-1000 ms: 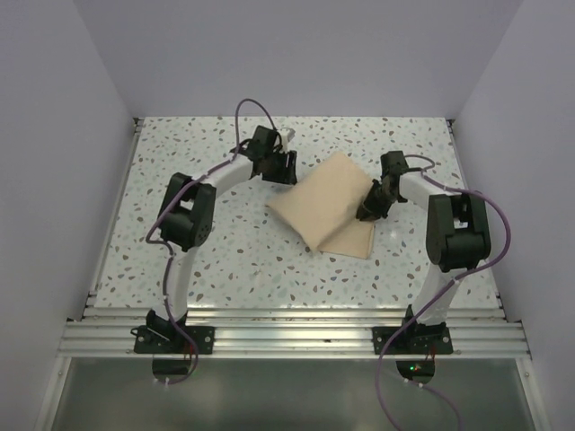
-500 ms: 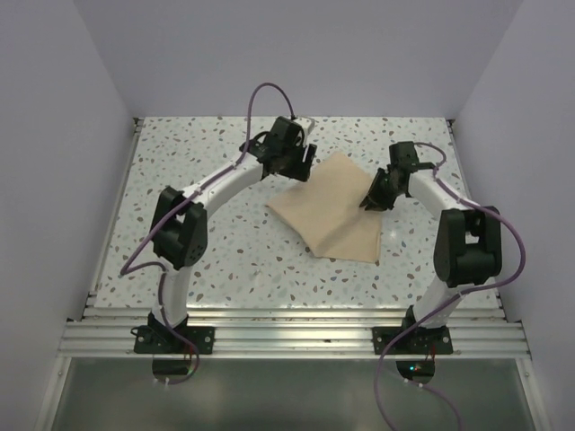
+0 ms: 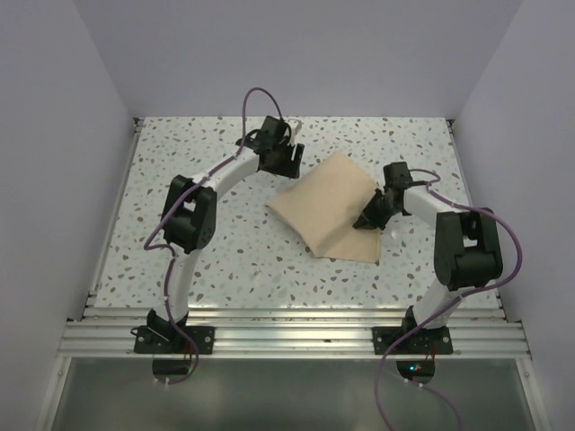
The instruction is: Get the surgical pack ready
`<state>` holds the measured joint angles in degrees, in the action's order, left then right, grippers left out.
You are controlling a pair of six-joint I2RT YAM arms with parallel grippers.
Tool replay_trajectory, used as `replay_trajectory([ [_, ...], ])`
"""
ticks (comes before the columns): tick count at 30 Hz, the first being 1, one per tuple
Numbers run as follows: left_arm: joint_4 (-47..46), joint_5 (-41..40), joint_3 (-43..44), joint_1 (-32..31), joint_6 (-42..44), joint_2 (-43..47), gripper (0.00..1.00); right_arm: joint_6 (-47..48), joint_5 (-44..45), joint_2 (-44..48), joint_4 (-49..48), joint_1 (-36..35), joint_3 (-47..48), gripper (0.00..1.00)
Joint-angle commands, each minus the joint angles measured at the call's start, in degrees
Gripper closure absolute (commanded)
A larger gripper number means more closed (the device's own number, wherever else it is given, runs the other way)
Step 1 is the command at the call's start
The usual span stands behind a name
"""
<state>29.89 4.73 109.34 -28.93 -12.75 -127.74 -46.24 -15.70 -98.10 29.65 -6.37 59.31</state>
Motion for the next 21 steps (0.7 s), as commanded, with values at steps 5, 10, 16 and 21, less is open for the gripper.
replay_trajectory([
  [5, -3.6, 10.2, 2.5, 1.0, 1.8, -3.0, 0.30, -6.8, -1.3, -2.0, -5.8, 0.0, -0.5, 1.00],
  [10, -4.9, 14.4, 2.1, 1.8, 0.9, -5.1, 0.30, -8.8, -1.8, -5.2, -8.9, -0.1, -0.9, 1.00],
  [16, -6.1, 17.1, 0.5, 2.1, 0.4, -6.3, 0.31, -11.5, -2.8, -8.0, -15.0, -0.5, -2.2, 1.00],
  [21, -6.2, 18.3, -1.0, 2.0, 0.6, -6.7, 0.32, -15.4, -5.5, -8.3, -24.9, -0.8, -5.3, 1.00],
])
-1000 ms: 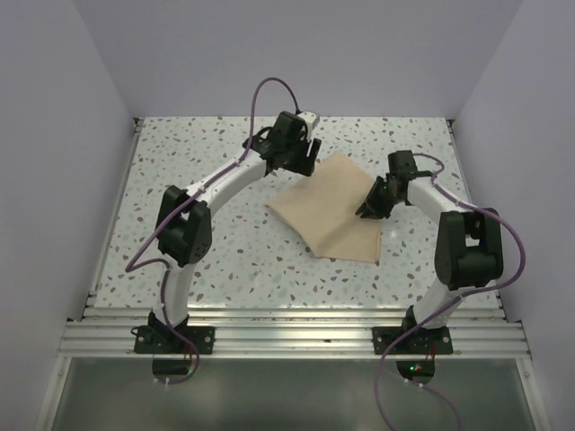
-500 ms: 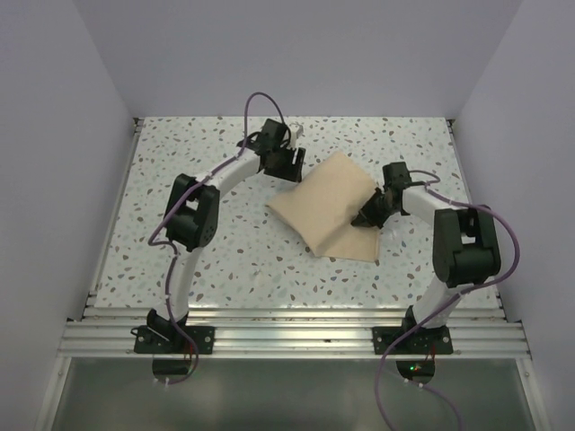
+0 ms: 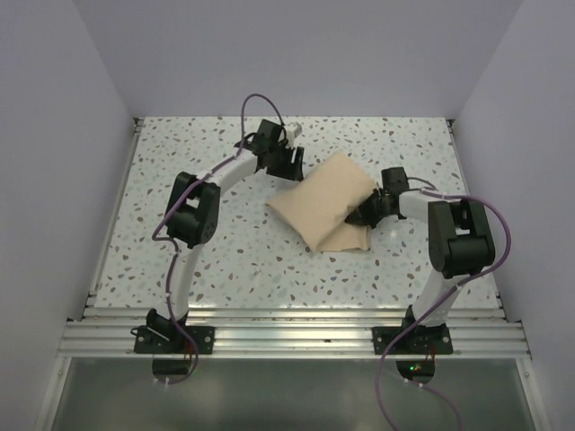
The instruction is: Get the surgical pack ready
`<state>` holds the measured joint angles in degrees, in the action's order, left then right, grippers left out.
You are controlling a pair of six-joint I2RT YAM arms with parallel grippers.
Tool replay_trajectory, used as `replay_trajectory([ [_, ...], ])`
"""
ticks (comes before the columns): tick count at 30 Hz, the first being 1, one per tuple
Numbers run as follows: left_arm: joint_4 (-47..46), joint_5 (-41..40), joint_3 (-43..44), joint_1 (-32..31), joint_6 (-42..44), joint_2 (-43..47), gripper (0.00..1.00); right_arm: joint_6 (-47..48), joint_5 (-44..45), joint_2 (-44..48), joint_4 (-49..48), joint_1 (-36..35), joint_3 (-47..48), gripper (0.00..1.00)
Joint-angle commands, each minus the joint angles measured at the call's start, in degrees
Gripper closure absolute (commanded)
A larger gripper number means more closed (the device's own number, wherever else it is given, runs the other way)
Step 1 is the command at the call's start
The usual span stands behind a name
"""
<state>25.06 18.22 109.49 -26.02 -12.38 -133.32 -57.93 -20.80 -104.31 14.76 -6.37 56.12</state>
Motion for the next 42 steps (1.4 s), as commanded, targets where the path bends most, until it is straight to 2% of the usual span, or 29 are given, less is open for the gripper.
replay_trajectory([
  [1, -1.6, 5.2, -1.4, -1.0, 0.3, -1.2, 0.33, -4.8, -1.0, -2.0, -13.9, -1.3, -2.6, 1.00],
  [7, -2.2, 7.6, -2.9, -1.4, 0.5, -1.9, 0.34, -9.8, -4.7, -1.6, -32.9, -2.2, -6.4, 1.00],
  [17, -4.0, 11.5, -6.9, -1.5, -0.2, -1.8, 0.37, -16.4, -5.6, -2.1, -51.8, -2.6, -8.6, 1.00],
  [36, -5.7, 14.4, -10.0, -1.8, -0.8, -1.2, 0.37, -20.5, -9.6, -4.2, -64.3, -3.6, -5.3, 1.00],
  [41, -4.8, 10.9, -10.7, -1.7, -0.7, 0.0, 0.37, -16.3, -7.3, -2.0, -53.1, -3.6, -4.8, 1.00],
  [42, -4.4, 7.7, -10.9, -1.4, -0.8, 0.6, 0.36, -13.2, -5.4, -1.1, -46.0, -3.5, -4.6, 1.00],
])
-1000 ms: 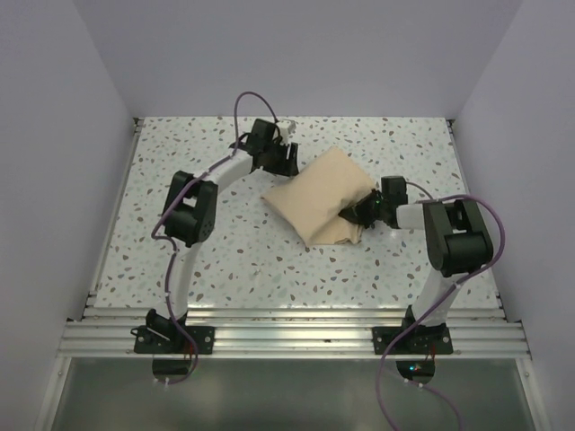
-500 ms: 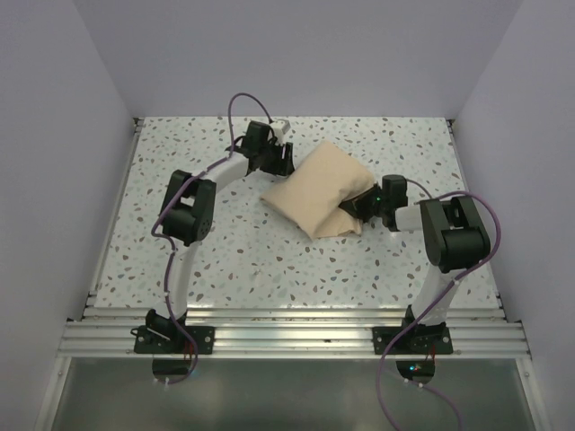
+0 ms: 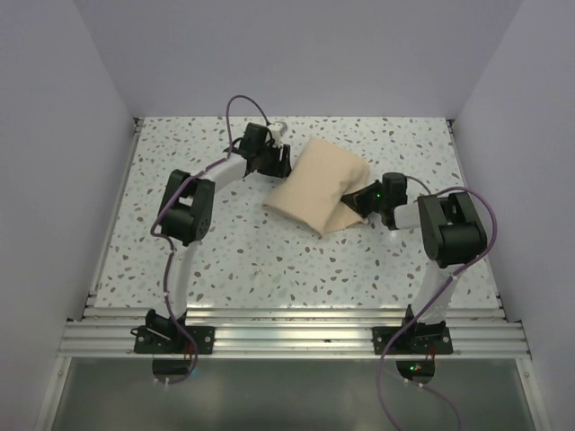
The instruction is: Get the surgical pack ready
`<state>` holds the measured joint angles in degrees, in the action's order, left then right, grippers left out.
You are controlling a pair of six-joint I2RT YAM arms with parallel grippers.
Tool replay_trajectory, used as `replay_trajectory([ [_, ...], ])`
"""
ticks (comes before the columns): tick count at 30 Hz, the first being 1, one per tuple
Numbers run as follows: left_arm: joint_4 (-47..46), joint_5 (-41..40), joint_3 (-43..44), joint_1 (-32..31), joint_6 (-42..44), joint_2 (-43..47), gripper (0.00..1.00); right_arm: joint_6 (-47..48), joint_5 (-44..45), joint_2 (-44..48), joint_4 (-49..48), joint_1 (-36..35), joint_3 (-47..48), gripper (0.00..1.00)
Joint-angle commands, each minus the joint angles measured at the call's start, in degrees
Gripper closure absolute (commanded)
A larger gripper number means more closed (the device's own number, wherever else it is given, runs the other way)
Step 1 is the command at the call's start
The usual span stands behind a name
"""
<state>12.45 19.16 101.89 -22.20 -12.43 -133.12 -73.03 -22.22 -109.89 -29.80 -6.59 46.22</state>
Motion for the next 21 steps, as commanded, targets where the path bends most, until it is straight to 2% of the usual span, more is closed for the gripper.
replay_trajectory([
  [1, 8.6, 4.7, -3.8, -5.0, -1.8, 1.4, 0.36, 3.8, -3.1, 5.9, 3.2, -3.3, 6.8, 1.00],
  [4, 10.3, -1.3, -4.8, -3.4, -3.5, 3.6, 0.34, 10.4, 0.3, 8.3, 17.0, -3.1, 9.8, 1.00],
  [7, 10.4, -6.2, -6.4, -2.6, -3.7, 6.8, 0.32, 14.3, 1.1, 8.0, 25.6, -2.7, 12.5, 1.00],
  [11, 14.1, -14.5, -4.9, -2.6, -3.4, 9.8, 0.32, 16.0, 1.3, 7.8, 28.9, -2.6, 12.6, 1.00],
  [15, 23.1, -22.6, 5.0, -2.9, -3.6, 10.3, 0.31, 17.2, 1.4, 8.1, 30.1, -2.6, 12.6, 1.00],
  [18, 29.3, -25.8, 11.6, -4.2, -3.7, 9.3, 0.31, 18.8, 2.3, 7.1, 35.1, -2.6, 14.1, 1.00],
  [21, 32.7, -30.4, 14.7, -6.7, -4.6, 9.4, 0.31, 19.7, 3.9, 6.8, 36.9, -1.9, 13.6, 1.00],
])
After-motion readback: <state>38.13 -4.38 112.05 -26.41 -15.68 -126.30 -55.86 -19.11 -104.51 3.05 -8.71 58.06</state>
